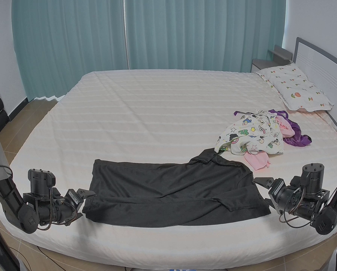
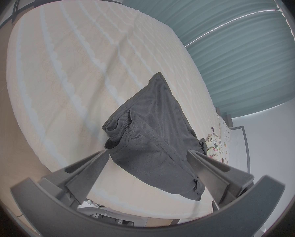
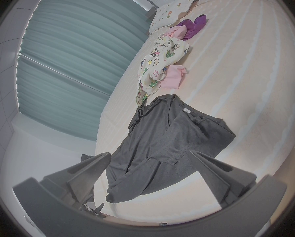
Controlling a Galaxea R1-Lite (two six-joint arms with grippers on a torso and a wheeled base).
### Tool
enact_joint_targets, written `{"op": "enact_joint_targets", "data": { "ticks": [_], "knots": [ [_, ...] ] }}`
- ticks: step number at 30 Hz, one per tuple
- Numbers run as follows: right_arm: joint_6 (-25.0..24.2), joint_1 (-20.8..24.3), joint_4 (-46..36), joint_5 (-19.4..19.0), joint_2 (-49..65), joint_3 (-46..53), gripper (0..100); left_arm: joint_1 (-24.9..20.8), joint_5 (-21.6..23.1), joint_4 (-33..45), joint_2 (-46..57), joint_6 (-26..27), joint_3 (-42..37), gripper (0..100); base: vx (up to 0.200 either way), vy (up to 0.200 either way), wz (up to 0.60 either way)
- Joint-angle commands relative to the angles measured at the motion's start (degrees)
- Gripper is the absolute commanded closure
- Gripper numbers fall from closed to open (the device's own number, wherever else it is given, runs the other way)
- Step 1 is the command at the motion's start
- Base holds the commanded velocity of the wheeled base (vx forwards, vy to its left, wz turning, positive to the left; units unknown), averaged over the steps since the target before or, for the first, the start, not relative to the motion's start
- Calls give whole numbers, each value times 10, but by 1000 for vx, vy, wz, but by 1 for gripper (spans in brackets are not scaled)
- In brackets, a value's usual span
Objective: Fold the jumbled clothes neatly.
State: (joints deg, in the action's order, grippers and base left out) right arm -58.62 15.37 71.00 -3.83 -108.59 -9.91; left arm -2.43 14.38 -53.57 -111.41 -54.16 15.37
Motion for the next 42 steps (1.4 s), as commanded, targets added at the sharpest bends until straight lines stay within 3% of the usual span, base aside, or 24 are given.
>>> {"op": "enact_joint_targets", "data": {
  "ticks": [1,18,24,42],
  "knots": [
    [0,0,0,0,-2,1,0,0,0,0,-5,-1,0,0,0,0,0],
    [1,1,0,-1,-3,1,0,-1,1,-2,-14,-1,3,0,0,0,0],
    [0,1,0,-2,-5,0,0,-1,5,-1,-15,-2,4,0,-200,0,0],
    [1,1,0,-1,-17,0,0,1,0,-6,-26,-2,10,0,0,0,0]
  ]
}}
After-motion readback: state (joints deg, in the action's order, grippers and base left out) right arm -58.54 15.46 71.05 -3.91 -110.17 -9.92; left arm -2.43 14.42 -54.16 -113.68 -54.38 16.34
